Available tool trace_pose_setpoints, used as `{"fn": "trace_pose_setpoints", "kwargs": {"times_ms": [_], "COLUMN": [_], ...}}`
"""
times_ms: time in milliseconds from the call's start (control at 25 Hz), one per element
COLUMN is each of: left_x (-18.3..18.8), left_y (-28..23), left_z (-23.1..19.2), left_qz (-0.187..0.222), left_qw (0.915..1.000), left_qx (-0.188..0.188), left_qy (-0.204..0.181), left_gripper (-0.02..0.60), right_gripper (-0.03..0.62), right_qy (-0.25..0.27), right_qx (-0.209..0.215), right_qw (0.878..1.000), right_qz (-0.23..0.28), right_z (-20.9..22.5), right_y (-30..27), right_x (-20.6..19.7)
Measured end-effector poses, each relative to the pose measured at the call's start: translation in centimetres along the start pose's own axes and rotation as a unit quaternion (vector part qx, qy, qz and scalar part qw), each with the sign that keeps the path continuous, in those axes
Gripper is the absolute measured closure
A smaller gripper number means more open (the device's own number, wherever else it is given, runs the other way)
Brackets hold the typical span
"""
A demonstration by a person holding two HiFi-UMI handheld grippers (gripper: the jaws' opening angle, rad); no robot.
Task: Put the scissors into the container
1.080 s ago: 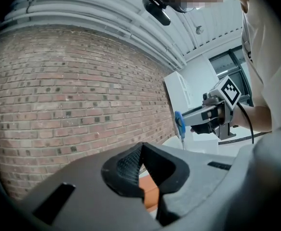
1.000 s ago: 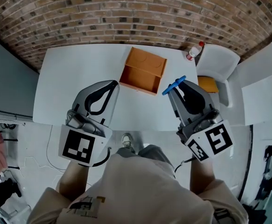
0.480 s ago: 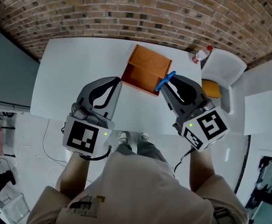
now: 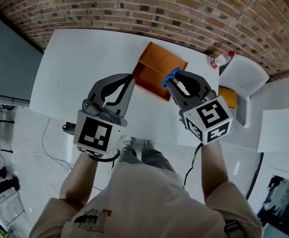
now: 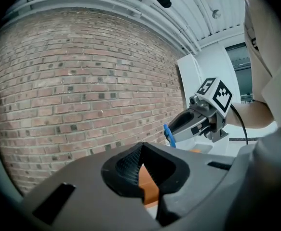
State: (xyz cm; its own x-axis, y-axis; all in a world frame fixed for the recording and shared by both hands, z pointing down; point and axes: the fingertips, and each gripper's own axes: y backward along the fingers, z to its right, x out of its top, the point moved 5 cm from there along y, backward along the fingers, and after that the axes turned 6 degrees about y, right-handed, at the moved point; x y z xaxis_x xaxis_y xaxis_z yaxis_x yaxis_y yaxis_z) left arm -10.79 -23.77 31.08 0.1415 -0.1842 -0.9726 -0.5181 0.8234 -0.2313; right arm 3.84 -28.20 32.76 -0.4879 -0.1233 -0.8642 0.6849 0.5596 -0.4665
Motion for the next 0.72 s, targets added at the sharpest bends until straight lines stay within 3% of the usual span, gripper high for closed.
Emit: {"fn": "trace_pose_setpoints", "kwargs": {"times_ms": [360,480,720], "left_x": [-3.6,-5.0,-8.1], "left_y": [-4.0,-5.5,-8.5], "left_z": [-2.1,-2.7,-4.0], "left_qz": [-0.041,-0.052,-0.083], "left_qw": [0.9988,0.9976,0.9950], "left_qx": [0.017,0.014,0.008], "left_qy": [0.019,0.043,0.055], "left_gripper": [0.574,0.574,0.574], "right_gripper": [0.514,0.514,0.514], "right_qy": [0.001,0.008,0.011], "right_qx": [0.047,0.064,0.085], "right_qw": [0.995,0.991,0.985], "right_qz": [-0.084,-0.113,-0.153], "right_z": [1.0,1.4,2.1], "right_y": [-6.7,-8.7,-12.9], "right_x": [-5.0,-6.5,-9.3]}}
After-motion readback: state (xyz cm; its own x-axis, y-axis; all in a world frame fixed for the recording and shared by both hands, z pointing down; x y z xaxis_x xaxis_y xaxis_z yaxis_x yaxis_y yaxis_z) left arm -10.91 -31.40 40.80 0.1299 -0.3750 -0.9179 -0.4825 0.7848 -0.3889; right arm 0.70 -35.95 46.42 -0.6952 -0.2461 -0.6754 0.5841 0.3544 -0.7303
